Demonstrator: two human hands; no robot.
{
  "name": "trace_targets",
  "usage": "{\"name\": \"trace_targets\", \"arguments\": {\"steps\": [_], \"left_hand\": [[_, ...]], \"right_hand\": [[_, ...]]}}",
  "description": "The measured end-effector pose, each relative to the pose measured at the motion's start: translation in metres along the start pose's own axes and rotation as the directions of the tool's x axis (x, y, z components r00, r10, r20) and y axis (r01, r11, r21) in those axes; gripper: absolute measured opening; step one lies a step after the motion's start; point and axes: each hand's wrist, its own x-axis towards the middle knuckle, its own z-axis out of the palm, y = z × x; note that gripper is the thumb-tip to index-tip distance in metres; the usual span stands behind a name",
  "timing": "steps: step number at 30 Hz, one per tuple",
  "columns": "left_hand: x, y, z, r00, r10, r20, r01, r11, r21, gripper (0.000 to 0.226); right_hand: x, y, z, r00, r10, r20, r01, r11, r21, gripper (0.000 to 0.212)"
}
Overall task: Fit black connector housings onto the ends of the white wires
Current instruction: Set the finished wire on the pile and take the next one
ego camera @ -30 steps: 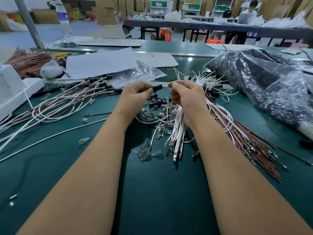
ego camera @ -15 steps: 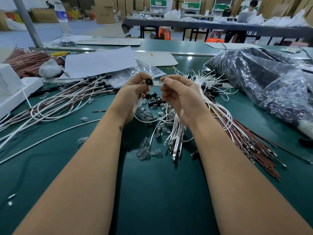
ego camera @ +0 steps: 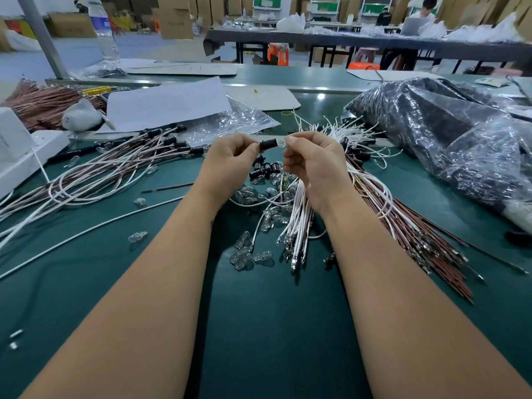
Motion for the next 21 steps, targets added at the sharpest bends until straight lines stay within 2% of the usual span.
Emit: {"name": "trace_targets", "arguments": {"steps": [9,21], "left_hand": [[-0.0019,0.0004,0.0001,1.0,0.018,0.018,-0.018,1.0,0.005,0.014],[0.0006,-0.0049,0.0,0.998,0.049,0.033,-0.05,0.998,0.025,0.013]], "right_hand": [[0.0004,0.0019,0.0011,1.0,-0.013,-0.026,0.011,0.997,-0.082,0.012],[0.001,0.0027,0.0015,0.999,0.024,-0.031,-0.026,0.998,-0.049,0.014]]}}
